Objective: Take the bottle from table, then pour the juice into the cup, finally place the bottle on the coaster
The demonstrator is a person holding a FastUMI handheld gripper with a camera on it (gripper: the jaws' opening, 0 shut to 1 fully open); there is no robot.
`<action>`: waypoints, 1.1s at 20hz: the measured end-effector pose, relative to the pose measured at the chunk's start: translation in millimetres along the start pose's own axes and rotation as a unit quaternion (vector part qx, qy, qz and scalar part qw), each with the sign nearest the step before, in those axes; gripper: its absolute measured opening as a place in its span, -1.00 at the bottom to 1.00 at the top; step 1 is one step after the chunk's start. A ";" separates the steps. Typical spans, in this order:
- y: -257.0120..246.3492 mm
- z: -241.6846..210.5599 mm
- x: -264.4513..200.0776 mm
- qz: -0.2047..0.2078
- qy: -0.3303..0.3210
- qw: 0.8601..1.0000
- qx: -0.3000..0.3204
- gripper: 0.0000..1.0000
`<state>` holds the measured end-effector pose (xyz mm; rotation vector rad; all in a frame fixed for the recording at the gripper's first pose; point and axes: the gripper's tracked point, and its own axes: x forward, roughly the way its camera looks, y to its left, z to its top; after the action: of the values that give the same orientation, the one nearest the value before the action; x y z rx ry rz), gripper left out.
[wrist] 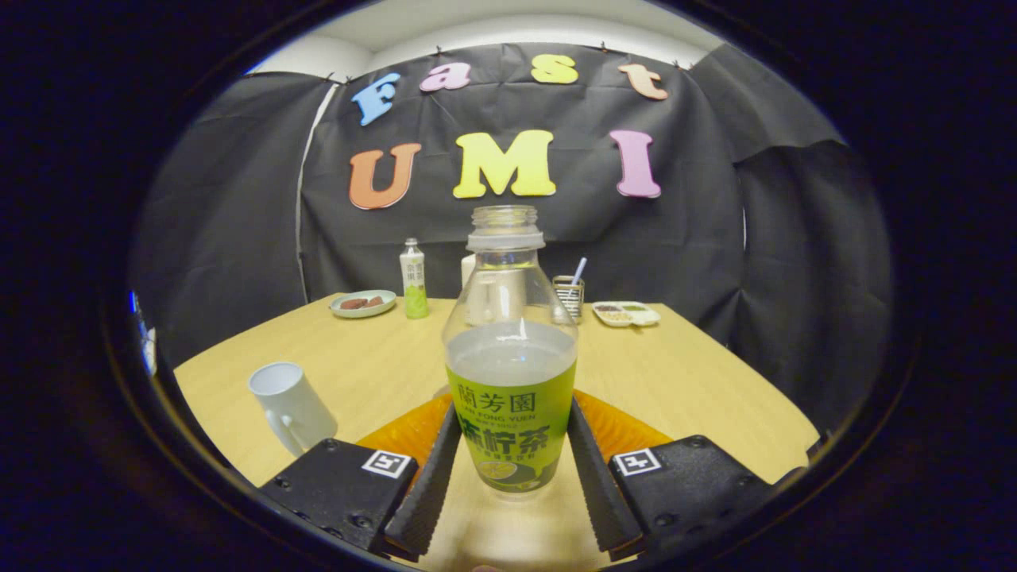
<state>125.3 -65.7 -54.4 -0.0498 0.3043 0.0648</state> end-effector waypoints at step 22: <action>62.2 53.0 33.0 -0.115 -0.074 0.880 -0.455 0.57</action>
<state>168.0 1.2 -16.3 -1.0170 0.0894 -0.0303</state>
